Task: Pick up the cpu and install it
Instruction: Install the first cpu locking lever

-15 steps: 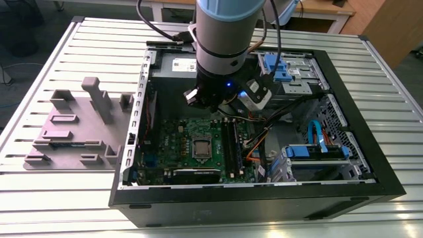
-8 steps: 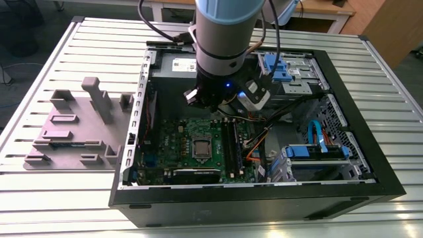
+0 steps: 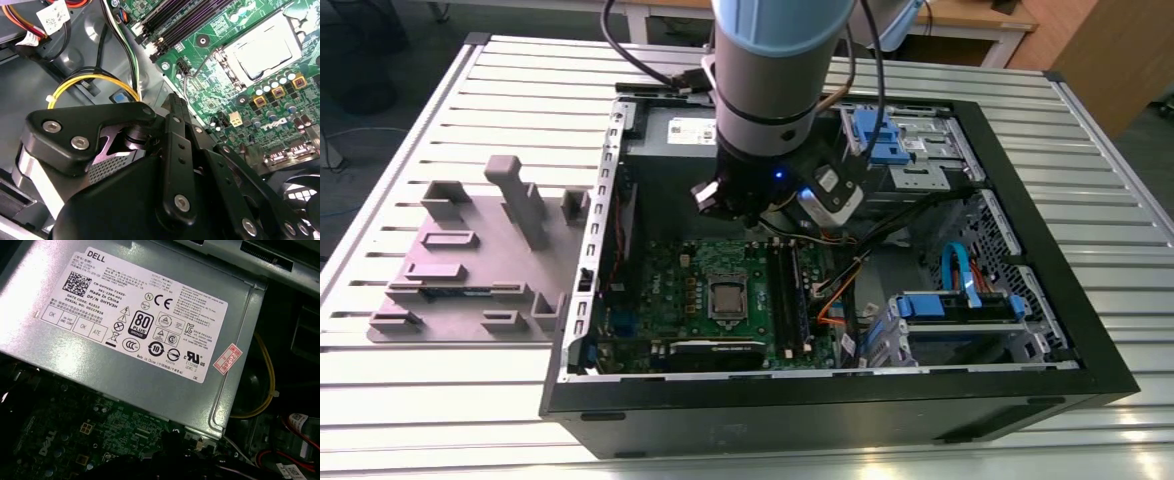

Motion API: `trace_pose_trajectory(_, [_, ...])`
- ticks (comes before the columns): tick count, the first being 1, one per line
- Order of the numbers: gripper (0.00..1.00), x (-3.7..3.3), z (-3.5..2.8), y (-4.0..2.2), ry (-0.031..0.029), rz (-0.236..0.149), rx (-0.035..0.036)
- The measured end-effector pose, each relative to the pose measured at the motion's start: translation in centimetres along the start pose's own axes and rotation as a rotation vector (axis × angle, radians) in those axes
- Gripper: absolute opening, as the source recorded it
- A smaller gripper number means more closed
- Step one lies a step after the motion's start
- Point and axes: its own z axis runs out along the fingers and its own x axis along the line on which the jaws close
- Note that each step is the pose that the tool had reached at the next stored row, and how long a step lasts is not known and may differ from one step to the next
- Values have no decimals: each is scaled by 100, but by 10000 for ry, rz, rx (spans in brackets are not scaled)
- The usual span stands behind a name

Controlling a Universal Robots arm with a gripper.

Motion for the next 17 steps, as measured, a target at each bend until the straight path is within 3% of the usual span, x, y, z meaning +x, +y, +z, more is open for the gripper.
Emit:
trace_pose_trajectory(7, [11,2,18,-3,-22,71,-12])
trace_pose_trajectory(10, [11,3,23,-4,-9,77,27])
trace_pose_trajectory(12, [11,3,23,-4,26,75,111])
trace_pose_trajectory(17, [11,2,22,-4,164,68,403])
